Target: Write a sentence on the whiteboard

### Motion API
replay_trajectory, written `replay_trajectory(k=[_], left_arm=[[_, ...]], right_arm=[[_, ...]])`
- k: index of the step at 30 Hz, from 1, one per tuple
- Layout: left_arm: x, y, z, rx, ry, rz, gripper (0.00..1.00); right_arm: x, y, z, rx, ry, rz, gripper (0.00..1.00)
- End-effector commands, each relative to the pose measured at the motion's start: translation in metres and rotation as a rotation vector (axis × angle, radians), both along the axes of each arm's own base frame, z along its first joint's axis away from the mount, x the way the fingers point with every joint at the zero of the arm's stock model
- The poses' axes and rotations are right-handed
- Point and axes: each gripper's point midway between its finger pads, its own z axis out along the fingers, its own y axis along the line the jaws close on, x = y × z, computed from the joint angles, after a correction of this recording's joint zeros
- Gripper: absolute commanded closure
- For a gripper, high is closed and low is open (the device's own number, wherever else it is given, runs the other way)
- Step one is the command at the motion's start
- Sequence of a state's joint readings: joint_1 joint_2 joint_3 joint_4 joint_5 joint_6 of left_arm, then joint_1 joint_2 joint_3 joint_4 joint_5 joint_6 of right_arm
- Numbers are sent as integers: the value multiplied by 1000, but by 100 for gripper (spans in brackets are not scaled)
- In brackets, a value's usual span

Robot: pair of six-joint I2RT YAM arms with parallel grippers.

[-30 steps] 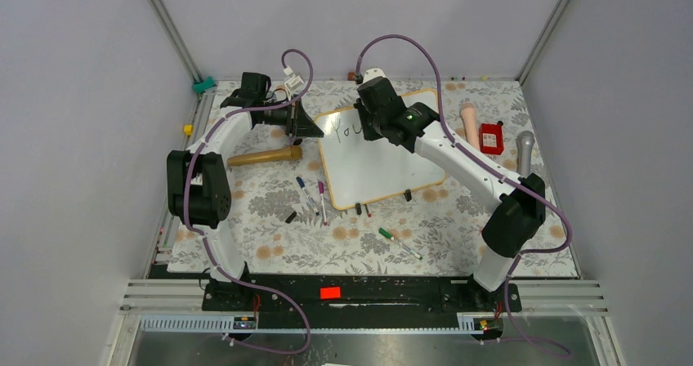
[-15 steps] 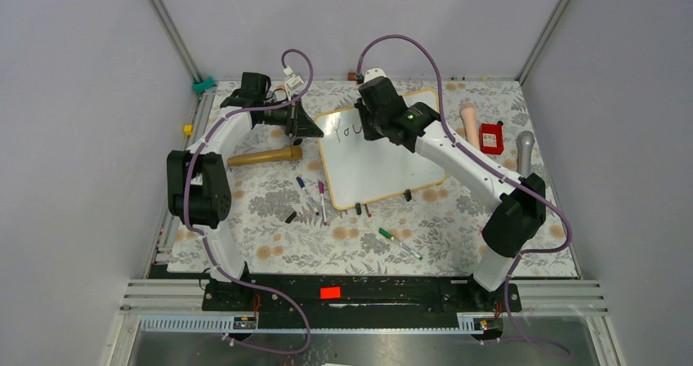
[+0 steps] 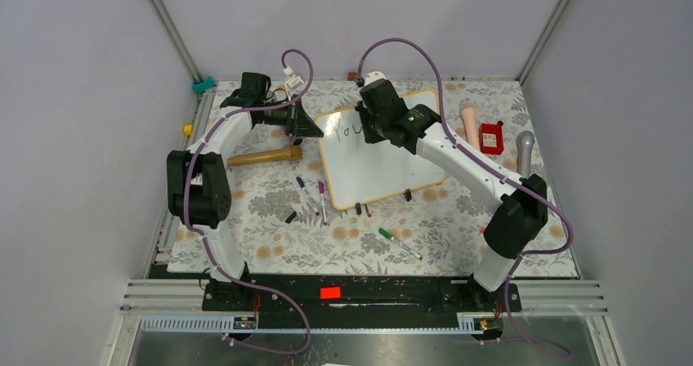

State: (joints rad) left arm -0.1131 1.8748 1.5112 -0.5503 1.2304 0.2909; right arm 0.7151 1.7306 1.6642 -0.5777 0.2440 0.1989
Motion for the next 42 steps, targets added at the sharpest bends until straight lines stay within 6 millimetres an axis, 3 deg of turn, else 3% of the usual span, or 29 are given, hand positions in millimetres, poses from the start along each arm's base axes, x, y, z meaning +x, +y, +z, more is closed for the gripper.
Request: replay_trajectory(k=[1,11,19,23,42], left_arm=[[-18,-8,-41,98,13,-47,100],[-18,-8,-40,97,10,-47,100],[-18,-8,-41,98,12,-47,100],[-18,-8,-41,99,11,-46,100],[-18,-8,-38,97,6,-45,100]], right_arm=[[0,-6,3,-4,1,-1,100],[0,-13,3,-37,6,-19,100],[-2,-4,55,68,-72,15,100],[2,-6,67,85,-101,11,100],[36,4,58,58,-119,-17,100]])
